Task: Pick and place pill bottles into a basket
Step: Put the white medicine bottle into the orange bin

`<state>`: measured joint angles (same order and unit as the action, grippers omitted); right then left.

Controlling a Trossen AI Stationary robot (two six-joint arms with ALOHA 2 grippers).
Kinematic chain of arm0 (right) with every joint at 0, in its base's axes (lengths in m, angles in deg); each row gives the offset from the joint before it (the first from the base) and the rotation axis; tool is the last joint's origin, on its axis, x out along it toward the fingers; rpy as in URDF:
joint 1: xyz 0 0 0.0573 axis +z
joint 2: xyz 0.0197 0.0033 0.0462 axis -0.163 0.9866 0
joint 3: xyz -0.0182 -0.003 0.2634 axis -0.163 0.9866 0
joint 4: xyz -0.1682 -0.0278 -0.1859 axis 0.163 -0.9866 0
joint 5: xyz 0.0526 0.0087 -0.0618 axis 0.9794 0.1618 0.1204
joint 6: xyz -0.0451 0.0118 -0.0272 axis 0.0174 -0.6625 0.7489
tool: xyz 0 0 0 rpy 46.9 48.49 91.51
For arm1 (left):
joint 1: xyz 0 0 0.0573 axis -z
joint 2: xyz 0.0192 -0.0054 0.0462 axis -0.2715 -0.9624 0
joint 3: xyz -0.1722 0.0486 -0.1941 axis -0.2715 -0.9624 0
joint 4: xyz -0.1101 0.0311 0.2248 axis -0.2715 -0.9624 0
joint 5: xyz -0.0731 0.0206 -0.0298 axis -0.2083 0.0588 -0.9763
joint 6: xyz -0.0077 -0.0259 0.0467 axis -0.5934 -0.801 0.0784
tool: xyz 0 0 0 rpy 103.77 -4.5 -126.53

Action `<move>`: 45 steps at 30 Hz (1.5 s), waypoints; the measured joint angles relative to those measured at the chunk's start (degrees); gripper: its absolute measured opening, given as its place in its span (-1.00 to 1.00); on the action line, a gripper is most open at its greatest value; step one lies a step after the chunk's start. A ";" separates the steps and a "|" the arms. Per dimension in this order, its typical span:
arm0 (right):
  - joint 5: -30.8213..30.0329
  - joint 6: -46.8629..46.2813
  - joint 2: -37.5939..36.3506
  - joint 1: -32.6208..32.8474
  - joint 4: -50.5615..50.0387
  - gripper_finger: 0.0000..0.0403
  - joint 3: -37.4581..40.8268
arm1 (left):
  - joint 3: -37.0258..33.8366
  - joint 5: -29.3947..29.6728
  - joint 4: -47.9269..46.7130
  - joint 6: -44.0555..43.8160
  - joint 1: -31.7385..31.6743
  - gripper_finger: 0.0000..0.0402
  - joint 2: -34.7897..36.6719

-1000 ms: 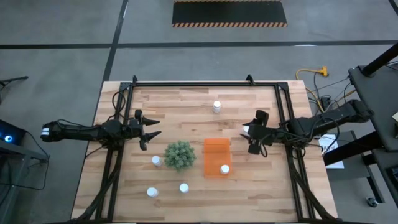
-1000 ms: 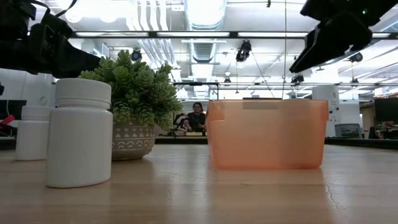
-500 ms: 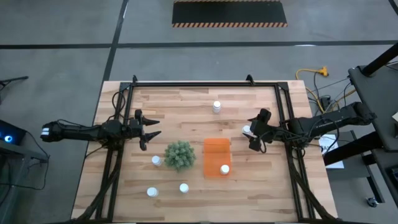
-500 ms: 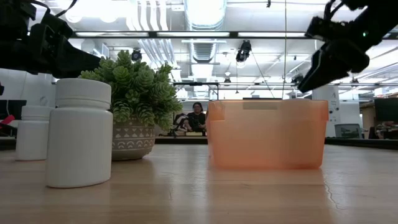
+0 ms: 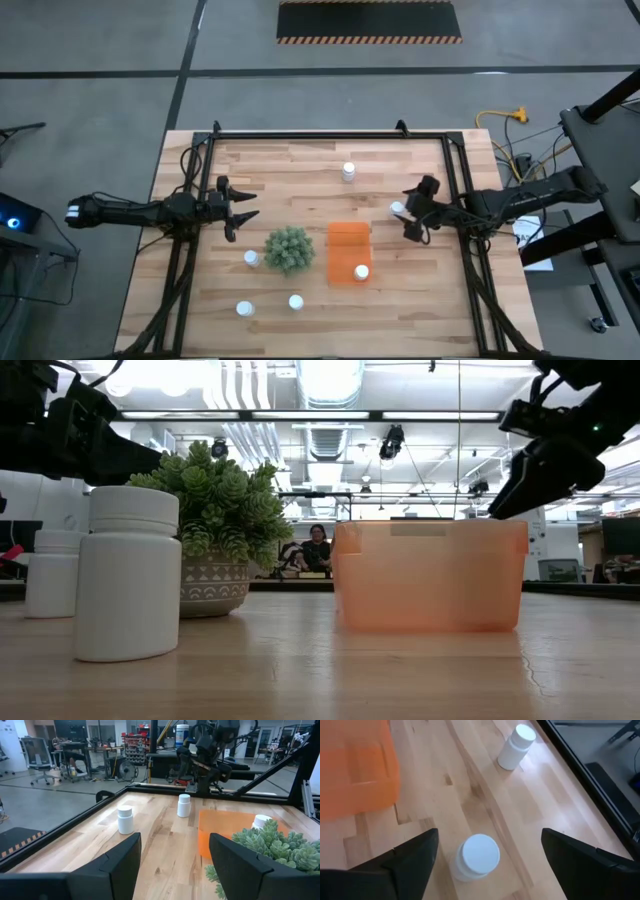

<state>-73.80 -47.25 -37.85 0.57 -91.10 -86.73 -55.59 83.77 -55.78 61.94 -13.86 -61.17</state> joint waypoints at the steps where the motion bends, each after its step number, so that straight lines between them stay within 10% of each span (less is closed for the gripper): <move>1: -0.01 0.15 -0.75 0.00 0.02 0.69 0.21 | 0.00 0.00 -0.02 0.01 0.00 0.08 0.00; 45: -1.96 -4.32 -10.62 -1.79 27.38 0.63 20.88 | 0.00 0.00 0.00 0.00 -0.01 0.08 0.00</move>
<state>-75.75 -51.57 -48.47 -1.22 -63.72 -65.85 -55.59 83.77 -55.78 61.94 -13.88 -61.17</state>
